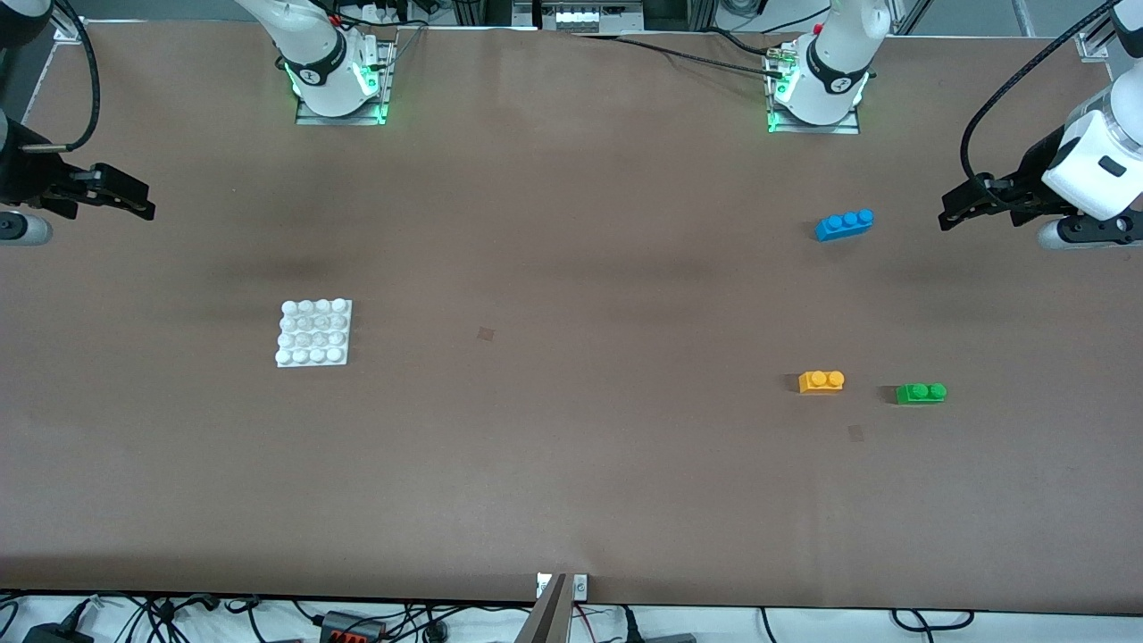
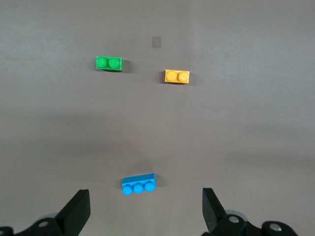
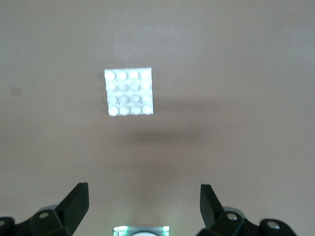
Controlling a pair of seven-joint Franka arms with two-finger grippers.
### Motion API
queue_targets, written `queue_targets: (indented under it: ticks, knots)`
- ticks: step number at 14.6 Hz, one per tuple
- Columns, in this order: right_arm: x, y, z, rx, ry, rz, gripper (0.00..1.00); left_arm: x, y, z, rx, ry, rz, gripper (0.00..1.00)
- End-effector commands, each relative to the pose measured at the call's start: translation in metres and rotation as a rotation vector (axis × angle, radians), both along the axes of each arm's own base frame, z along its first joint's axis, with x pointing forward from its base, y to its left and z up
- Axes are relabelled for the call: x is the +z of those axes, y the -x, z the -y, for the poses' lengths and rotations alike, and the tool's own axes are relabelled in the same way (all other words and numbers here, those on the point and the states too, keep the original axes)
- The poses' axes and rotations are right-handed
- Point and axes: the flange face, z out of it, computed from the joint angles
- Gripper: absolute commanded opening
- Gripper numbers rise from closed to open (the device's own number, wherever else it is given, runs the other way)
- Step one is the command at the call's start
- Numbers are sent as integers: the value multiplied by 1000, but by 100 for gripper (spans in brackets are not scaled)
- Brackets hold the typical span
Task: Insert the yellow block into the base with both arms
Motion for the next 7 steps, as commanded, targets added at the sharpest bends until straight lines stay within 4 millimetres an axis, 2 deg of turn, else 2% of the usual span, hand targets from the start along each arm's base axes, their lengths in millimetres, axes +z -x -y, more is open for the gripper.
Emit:
queue_targets:
  ticks: [1,2,5,7]
  knots:
    - [-40,-11,15,-69,-77,-63,100,6,-4,1,-8,15,-5,100]
    - [-52,-17,21,-85,-96,-72,100,6,-4,1,-8,15,-5,100]
    - [-125,-35,28,-102,-100,-70,100,6,-4,1,-8,15,-5,100]
    - [-176,-30,23,-99,-88,-20,100,6,-4,1,-8,15,-5,100]
